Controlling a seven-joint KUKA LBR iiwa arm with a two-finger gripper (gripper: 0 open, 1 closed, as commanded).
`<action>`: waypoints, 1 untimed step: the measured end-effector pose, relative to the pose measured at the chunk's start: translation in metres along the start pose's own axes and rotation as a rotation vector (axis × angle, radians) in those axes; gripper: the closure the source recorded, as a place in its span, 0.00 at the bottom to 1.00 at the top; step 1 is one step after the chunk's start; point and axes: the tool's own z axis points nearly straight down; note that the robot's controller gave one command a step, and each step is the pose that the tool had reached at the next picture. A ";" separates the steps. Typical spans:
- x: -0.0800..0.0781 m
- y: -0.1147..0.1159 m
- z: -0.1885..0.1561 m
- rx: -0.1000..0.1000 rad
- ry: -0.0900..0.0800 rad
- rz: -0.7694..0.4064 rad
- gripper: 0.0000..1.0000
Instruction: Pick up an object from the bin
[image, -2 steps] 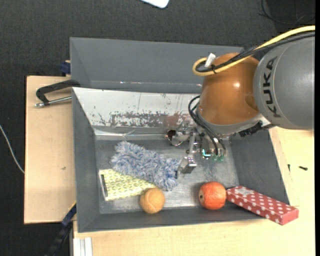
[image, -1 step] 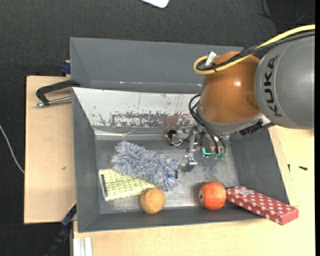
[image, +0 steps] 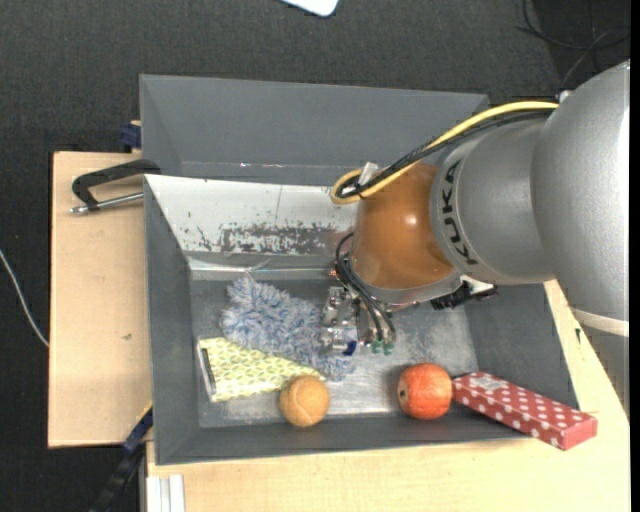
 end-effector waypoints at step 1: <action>0.000 0.000 0.000 0.000 0.000 0.001 1.00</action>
Offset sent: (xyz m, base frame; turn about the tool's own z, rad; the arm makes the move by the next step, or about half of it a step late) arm 0.0006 0.0147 0.0724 0.0030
